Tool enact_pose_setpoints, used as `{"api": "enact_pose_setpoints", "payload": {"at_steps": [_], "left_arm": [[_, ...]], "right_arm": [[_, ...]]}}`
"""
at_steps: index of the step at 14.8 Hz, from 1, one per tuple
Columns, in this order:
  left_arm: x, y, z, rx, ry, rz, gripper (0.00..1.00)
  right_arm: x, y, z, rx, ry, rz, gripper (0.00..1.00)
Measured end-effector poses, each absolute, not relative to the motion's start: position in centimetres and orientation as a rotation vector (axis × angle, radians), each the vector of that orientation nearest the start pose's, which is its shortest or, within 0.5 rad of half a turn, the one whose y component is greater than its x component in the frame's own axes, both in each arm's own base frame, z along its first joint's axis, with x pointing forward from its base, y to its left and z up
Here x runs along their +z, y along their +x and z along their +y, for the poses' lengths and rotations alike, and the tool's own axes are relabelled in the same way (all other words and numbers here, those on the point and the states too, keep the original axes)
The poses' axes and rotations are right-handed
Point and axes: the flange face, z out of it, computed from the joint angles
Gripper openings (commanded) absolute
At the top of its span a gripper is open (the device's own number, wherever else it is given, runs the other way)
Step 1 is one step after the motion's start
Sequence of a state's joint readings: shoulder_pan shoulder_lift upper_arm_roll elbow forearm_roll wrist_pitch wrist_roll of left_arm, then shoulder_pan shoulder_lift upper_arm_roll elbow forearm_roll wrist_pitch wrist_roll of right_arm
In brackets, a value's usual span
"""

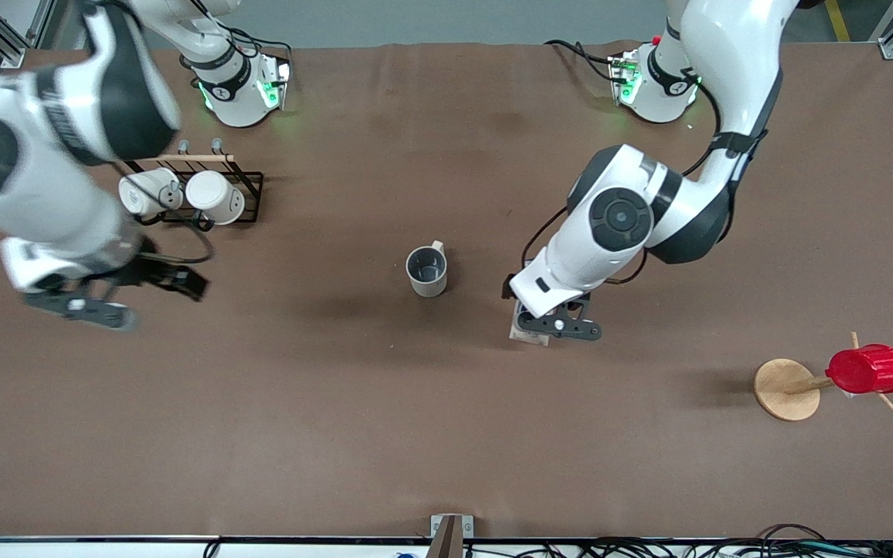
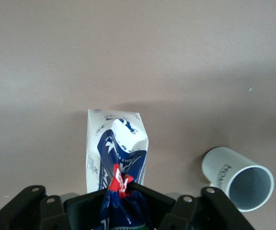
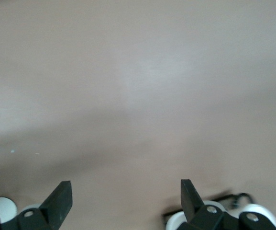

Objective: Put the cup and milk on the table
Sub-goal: 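Withdraw the right gripper while the left gripper carries the carton toward the mug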

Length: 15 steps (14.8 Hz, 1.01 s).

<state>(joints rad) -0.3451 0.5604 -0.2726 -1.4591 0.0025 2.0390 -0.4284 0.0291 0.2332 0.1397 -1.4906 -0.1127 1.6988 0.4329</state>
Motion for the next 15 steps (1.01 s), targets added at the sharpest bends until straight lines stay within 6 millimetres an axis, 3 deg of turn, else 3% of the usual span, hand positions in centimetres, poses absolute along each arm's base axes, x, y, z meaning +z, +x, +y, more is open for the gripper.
{"api": "enact_pose_setpoints", "payload": {"at_steps": [3,8,10,15], "left_arm": [[35.4,58.7,-41.2,0.099,-3.275,0.213,0.03],[35.1,57.3,-43.3,0.155,-3.31,0.21,0.03],[35.1,57.0,-43.7,0.184,-3.328,0.198,0.04],[34.0,55.8,-45.2,0.233,-3.322,0.173,0.04]], "right_arm": [[57.2,62.2,1.2,-0.001,-3.201,0.254,1.0],[60.9,59.6,-8.5,-0.025,-3.184,0.047,1.0],[61.6,59.0,-9.8,-0.033,-3.175,0.035,1.0],[61.1,58.8,-9.3,-0.009,-3.138,0.034,1.0]]}}
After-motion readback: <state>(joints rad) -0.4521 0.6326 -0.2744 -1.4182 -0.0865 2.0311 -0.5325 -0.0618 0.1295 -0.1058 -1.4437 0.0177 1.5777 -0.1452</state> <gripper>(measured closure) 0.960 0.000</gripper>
